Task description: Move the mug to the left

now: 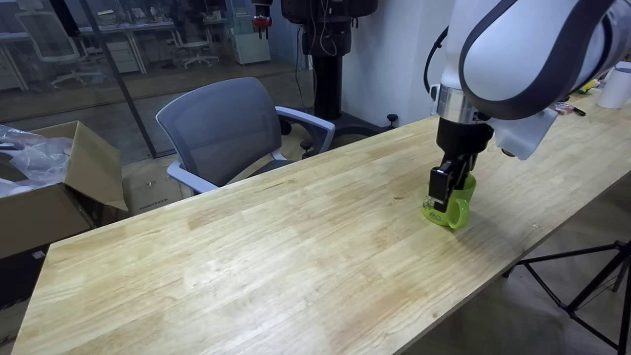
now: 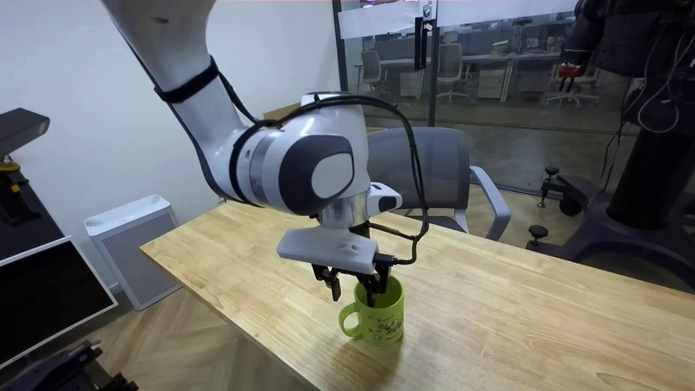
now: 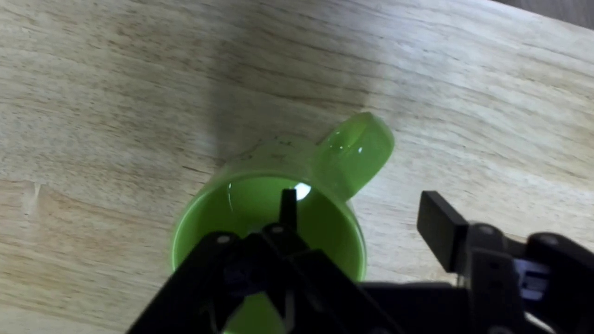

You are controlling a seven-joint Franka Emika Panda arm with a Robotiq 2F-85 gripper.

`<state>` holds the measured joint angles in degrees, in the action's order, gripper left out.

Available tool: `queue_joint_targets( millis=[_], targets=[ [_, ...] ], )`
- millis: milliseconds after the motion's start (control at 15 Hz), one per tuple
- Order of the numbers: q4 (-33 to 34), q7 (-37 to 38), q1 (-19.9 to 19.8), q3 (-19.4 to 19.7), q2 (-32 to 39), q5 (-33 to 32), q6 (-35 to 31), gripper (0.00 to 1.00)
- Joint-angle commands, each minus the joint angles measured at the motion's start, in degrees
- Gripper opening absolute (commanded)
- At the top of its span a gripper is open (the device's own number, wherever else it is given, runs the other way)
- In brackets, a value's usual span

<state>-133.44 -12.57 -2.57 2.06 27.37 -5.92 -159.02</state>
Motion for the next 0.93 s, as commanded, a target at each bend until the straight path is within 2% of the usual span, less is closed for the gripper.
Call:
queue_joint_targets(
  millis=[0, 333, 400, 867],
  targets=[
    [0.21, 0.27, -0.67, -0.35, 0.76, -0.69, -0.94, 0.39],
    [0.17, 1.21, 0.48, 0.91, 1.86, -2.3, -0.28, 0.05],
    [0.71, 2.0, 1.14, 1.87, 1.9, -3.18, 0.09, 0.02],
    [6.83, 1.69, -1.07, 1.64, -1.45, -1.36, 8.36, 0.03]
  ],
)
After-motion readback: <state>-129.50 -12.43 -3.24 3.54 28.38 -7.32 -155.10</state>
